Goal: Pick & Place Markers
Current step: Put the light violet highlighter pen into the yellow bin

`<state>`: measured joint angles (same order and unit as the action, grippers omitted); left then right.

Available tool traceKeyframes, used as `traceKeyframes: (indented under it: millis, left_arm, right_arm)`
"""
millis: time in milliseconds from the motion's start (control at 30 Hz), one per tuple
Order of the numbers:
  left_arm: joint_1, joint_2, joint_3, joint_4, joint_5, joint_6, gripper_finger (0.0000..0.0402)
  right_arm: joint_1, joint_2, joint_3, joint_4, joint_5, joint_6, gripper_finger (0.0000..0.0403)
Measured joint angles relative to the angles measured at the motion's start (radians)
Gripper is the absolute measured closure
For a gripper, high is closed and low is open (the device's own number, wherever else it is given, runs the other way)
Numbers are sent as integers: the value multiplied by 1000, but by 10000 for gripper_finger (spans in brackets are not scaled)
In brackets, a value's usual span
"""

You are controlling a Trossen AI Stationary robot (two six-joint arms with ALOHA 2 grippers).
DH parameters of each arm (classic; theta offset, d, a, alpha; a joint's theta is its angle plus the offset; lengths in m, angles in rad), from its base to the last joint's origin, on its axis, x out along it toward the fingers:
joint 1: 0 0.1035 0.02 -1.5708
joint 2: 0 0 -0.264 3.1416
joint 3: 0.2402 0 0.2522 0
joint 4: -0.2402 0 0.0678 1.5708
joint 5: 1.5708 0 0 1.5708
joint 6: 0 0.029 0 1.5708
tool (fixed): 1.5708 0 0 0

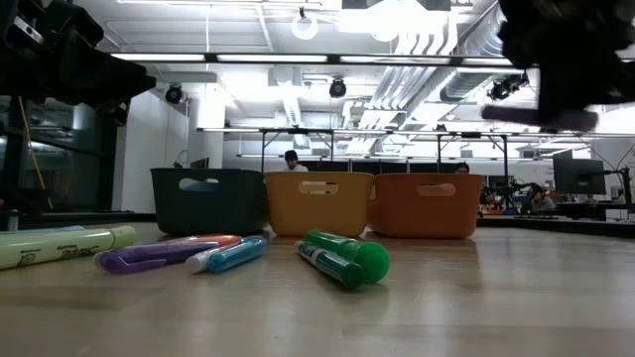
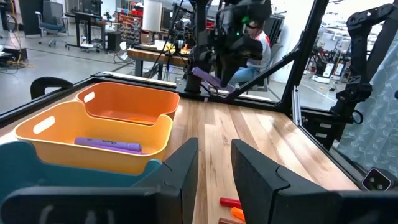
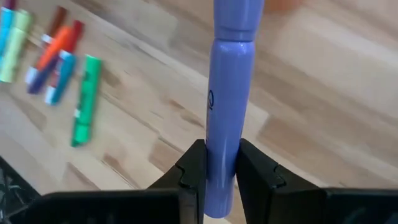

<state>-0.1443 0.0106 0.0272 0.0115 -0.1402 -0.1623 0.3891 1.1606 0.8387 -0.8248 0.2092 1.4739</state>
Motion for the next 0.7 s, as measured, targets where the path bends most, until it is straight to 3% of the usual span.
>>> traceKeyframes:
  millis: [333, 700]
  left_arm:
    - [0, 0, 0, 0, 0, 0, 308]
    - [0, 0, 0, 0, 0, 0, 308]
  right_arm:
    - [-180, 122, 200, 6, 2, -257, 348]
    - [-394, 378, 498, 76, -46, -538, 348]
